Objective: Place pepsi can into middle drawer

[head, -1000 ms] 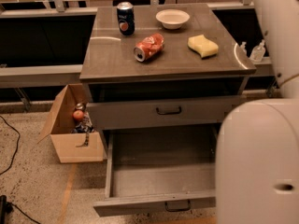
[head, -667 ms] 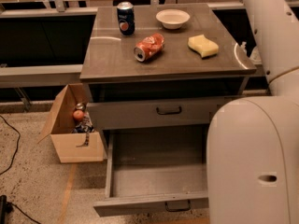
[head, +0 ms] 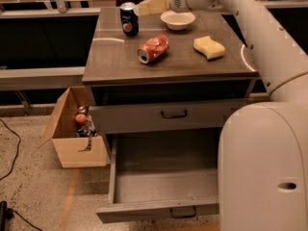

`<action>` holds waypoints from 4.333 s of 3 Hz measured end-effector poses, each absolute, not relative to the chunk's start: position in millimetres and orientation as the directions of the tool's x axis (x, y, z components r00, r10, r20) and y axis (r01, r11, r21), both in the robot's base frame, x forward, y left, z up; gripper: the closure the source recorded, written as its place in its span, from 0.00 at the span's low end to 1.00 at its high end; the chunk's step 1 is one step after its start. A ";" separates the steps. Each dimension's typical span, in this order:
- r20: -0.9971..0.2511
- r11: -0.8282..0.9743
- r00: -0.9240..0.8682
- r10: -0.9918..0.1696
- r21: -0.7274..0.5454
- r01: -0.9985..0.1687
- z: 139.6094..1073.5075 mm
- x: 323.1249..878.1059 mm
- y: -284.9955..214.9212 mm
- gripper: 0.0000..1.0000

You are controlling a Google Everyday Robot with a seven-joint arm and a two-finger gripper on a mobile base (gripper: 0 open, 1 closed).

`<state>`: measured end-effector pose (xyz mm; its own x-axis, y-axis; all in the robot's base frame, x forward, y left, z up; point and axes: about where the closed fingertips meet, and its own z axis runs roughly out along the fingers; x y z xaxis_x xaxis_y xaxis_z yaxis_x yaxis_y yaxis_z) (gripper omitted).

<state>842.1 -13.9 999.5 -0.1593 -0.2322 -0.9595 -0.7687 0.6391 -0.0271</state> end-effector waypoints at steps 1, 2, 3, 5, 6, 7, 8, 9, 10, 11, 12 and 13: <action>-0.969 0.650 -0.150 -0.197 -0.015 -0.760 970.0 850.8 5.4 0.00; -0.976 0.664 -0.122 -0.181 -0.030 -0.747 948.8 863.7 20.5 0.00; -0.981 0.684 -0.105 -0.163 -0.036 -0.729 931.6 885.8 28.2 0.00; -0.985 0.701 -0.092 -0.149 -0.039 -0.712 915.8 930.8 49.0 0.00; -0.982 0.698 -0.077 -0.170 -0.065 -0.714 925.1 942.1 56.8 0.00; -0.977 0.696 -0.089 -0.196 -0.074 -0.714 925.2 948.0 58.9 0.00; -0.971 0.692 -0.114 -0.211 -0.067 -0.718 916.0 952.2 62.9 0.00; -0.971 0.682 -0.120 -0.208 -0.056 -0.730 906.2 956.5 74.2 0.00; -0.974 0.673 -0.109 -0.196 -0.053 -0.738 904.6 959.2 85.5 0.16; -0.976 0.670 -0.105 -0.190 -0.050 -0.740 903.7 960.1 88.3 0.39; -0.977 0.669 -0.106 -0.187 -0.048 -0.742 903.2 960.2 90.3 0.62; -0.978 0.684 -0.107 -0.180 -0.046 -0.728 919.1 958.0 75.8 0.86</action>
Offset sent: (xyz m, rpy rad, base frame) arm 0.0350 0.0457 -0.0733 0.0674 -0.0992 -0.0646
